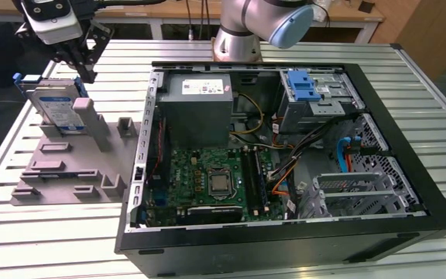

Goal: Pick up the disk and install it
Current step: 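Reach for the disk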

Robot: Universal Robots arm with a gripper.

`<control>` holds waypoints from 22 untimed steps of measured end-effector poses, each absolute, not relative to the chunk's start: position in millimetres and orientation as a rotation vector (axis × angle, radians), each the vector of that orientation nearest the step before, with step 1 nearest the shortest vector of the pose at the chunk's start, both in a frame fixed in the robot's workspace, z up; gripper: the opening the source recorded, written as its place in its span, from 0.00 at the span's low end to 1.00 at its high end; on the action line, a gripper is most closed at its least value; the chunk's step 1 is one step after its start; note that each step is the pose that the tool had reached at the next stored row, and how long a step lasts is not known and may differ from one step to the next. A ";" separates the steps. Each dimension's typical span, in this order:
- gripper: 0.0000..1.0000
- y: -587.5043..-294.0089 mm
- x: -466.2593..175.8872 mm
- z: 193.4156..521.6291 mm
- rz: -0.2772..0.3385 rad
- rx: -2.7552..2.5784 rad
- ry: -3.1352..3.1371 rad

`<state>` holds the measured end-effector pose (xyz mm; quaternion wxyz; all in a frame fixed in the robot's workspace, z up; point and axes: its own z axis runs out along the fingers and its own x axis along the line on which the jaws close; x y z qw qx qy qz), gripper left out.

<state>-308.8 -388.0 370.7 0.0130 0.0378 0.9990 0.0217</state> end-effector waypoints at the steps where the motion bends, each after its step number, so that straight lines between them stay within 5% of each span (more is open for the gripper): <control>1: 0.11 -388.0 -311.5 370.4 0.068 0.118 3.112; 22: 0.11 -366.1 -370.1 359.9 0.034 0.118 3.123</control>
